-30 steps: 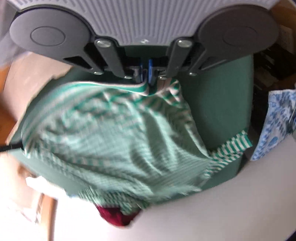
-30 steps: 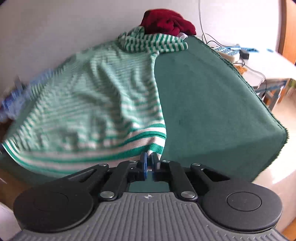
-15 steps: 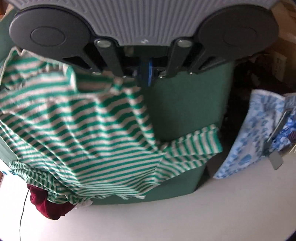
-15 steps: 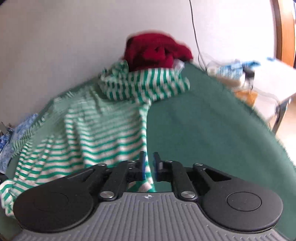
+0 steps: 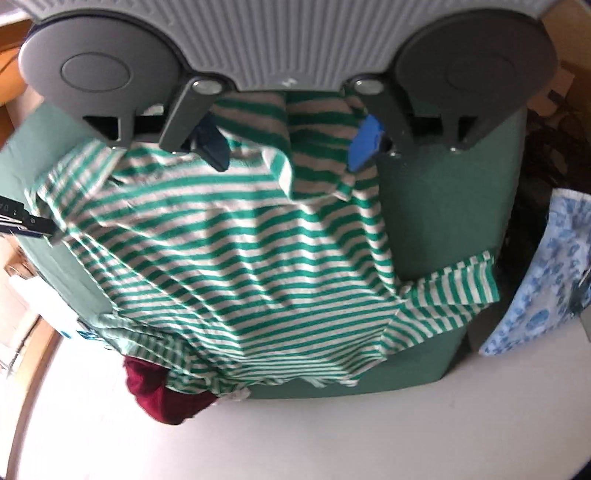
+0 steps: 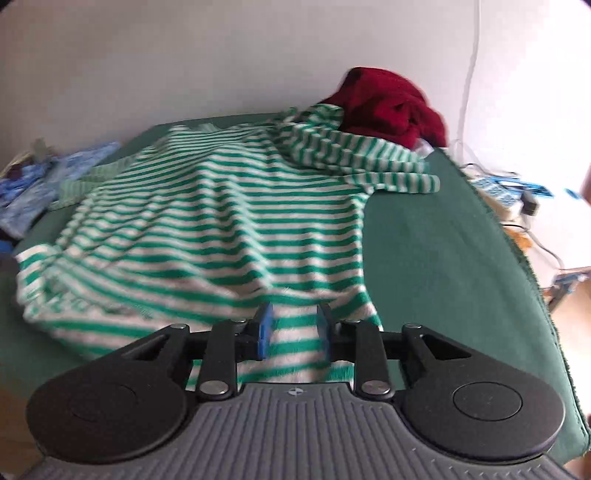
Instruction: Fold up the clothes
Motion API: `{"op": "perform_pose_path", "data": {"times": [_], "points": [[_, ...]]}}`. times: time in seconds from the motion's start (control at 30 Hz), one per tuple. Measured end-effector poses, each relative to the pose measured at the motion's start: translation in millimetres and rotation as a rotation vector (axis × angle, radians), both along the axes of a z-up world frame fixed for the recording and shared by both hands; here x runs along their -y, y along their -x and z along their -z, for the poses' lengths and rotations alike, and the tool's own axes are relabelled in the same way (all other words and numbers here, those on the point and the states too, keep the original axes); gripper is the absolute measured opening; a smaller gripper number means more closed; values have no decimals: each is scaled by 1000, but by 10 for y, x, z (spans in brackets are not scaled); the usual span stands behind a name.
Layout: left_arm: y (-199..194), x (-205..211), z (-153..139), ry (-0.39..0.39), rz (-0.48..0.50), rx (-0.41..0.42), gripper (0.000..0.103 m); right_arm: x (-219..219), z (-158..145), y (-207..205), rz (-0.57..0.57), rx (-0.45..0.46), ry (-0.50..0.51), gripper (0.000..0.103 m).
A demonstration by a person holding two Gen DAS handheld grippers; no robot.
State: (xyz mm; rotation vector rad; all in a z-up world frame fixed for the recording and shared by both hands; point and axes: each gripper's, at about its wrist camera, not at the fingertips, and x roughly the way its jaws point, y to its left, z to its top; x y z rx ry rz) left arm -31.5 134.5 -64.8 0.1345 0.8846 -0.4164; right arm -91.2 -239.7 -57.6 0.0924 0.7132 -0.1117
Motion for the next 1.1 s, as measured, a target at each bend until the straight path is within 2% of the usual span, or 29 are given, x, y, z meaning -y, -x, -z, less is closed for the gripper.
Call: {"op": "perform_pose_path", "data": {"times": [0.07, 0.13, 0.2, 0.27, 0.33, 0.37, 0.53, 0.6, 0.63, 0.67, 0.7, 0.8, 0.83, 0.93, 0.97, 1.0, 1.1], "points": [[-86, 50, 53, -15, -30, -14, 79, 49, 65, -93, 115, -22, -27, 33], [-154, 53, 109, -17, -55, -25, 79, 137, 157, -193, 191, -66, -97, 33], [-214, 47, 168, -23, -84, -34, 80, 184, 242, -203, 226, -67, -131, 30], [-272, 47, 246, -55, -105, -46, 80, 134, 277, -194, 213, -64, -48, 0], [-298, 35, 330, -89, -116, -52, 78, 126, 257, -159, 199, -67, -4, 0], [-309, 22, 369, -103, -121, -55, 78, 148, 226, -114, 200, -61, -14, 0], [-292, -84, 476, -98, -137, -79, 82, 224, 77, 9, 218, -42, -12, 0], [-283, -78, 503, -100, -139, -79, 83, 233, 53, 15, 229, -52, -14, 3], [-279, -70, 511, -98, -139, -78, 83, 208, 64, -10, 245, -56, -7, 12], [-274, -58, 511, -104, -136, -72, 83, 192, 71, -35, 256, -50, -19, 29], [-262, -41, 508, -112, -130, -63, 84, 175, 77, -60, 267, -43, -30, 37], [-234, -8, 519, -140, -133, -40, 90, 89, 81, -123, 286, -19, -46, 39], [-237, -15, 529, -142, -140, -39, 94, 49, 109, -155, 281, -23, -38, 37], [-248, -63, 552, -129, -162, -47, 98, -14, 235, -229, 282, -53, 3, 22], [-247, -82, 552, -119, -165, -51, 98, -26, 281, -248, 284, -65, 20, 10], [-238, -94, 554, -113, -167, -50, 98, -18, 294, -227, 295, -52, 46, 3], [-199, -146, 536, -96, -161, -40, 98, 102, 252, -121, 310, -35, 5, 0]]}}
